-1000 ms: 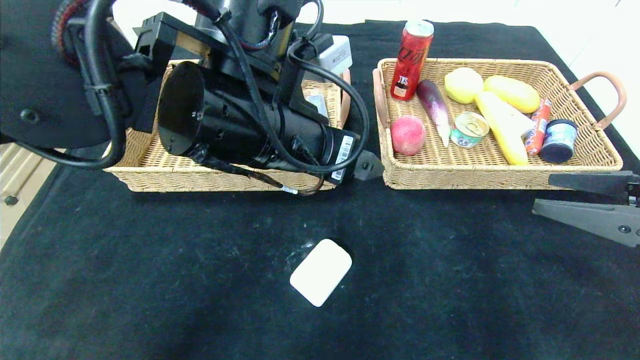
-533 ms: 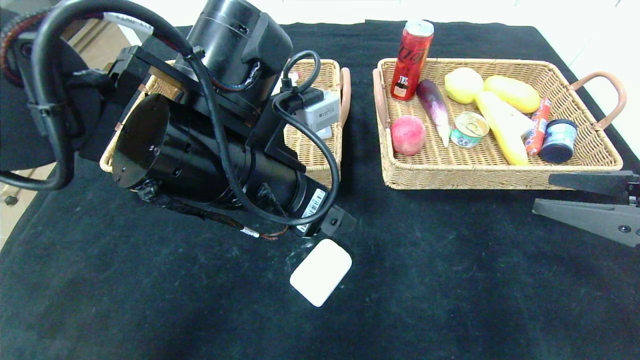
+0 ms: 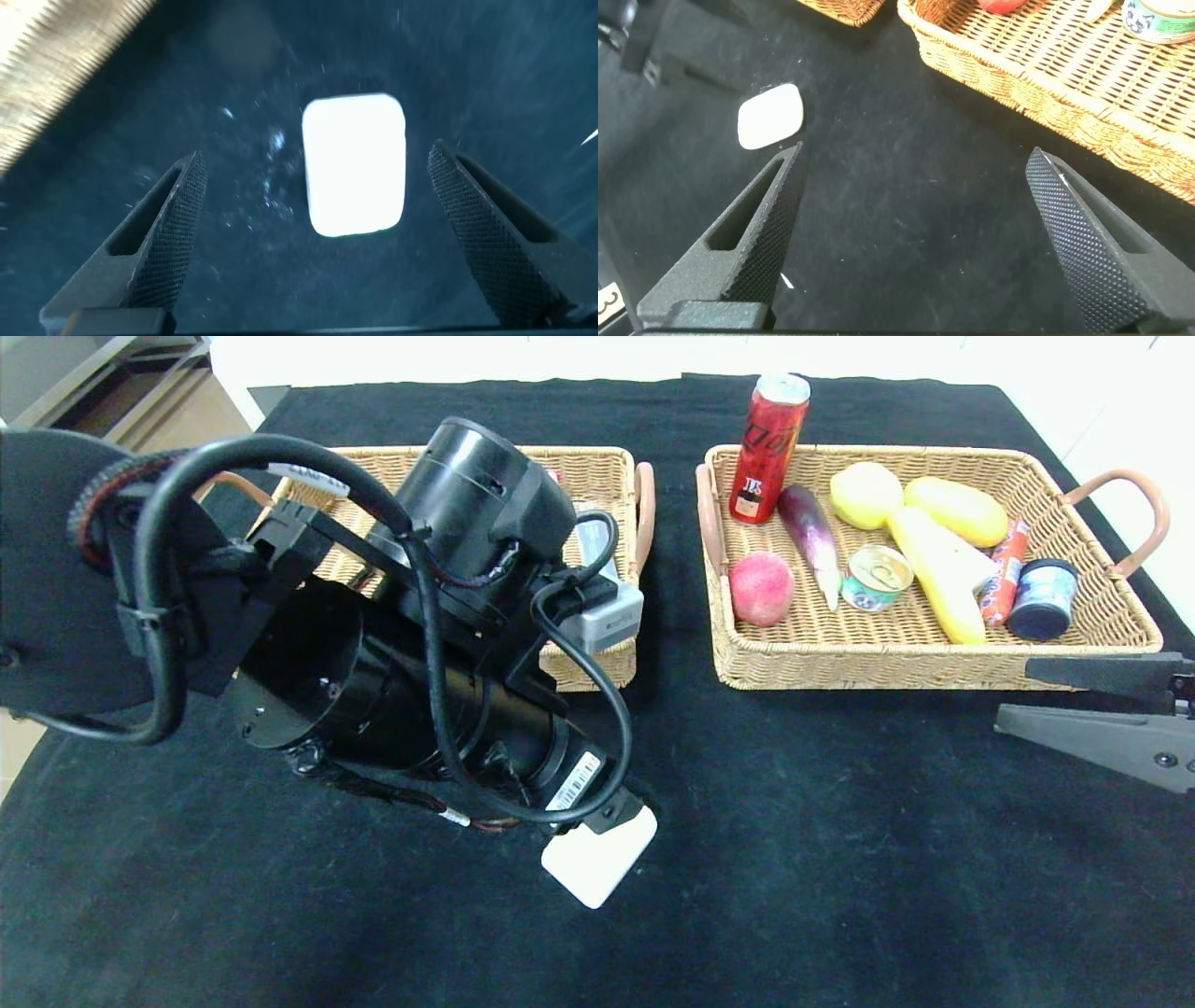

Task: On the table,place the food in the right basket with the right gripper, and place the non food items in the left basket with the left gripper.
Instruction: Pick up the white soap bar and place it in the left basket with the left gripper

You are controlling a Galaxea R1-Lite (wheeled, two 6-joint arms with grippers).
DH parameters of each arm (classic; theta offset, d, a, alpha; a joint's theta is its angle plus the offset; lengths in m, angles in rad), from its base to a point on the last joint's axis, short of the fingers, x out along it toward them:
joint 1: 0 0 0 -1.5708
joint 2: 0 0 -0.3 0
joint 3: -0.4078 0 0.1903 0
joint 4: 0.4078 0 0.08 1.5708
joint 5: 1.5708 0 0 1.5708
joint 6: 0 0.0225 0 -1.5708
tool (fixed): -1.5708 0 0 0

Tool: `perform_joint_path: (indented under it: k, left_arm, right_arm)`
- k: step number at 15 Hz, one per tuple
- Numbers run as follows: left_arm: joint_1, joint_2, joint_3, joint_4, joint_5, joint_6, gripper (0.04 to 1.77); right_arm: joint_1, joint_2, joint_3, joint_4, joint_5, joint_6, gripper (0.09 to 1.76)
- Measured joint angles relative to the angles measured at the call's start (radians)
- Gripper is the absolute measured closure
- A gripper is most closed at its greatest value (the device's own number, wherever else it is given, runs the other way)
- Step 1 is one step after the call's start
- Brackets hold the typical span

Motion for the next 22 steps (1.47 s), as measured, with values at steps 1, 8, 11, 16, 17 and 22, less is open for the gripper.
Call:
perform_joint_path:
  k: [1,8,11,16,17,22]
  left_arm:
    - [-0.003,0.002,0.015,-0.004,0.009,0.0,0.1]
    - [-0.056,0.008,0.106,-0.036,0.072,-0.05,0.09]
    - [-0.073,0.008,0.159,-0.139,0.098,-0.052,0.09]
    - [-0.094,0.015,0.242,-0.254,0.143,-0.053,0.09]
    - [-0.095,0.016,0.246,-0.253,0.144,-0.055,0.09]
    - [-0.095,0.024,0.269,-0.253,0.166,-0.066,0.09]
  right_arm:
    - [-0.001,0.0,0.0,0.0,0.0,0.0,0.14]
    - [-0.007,0.003,-0.007,-0.001,-0.001,0.001,0.14]
    - [-0.012,0.004,-0.01,-0.003,-0.001,0.001,0.14]
    - [-0.023,0.01,-0.01,-0.021,-0.001,0.002,0.14]
    - [-0.023,0.01,-0.01,-0.021,-0.001,0.003,0.14]
    - [-0.023,0.012,-0.009,-0.021,0.0,0.002,0.14]
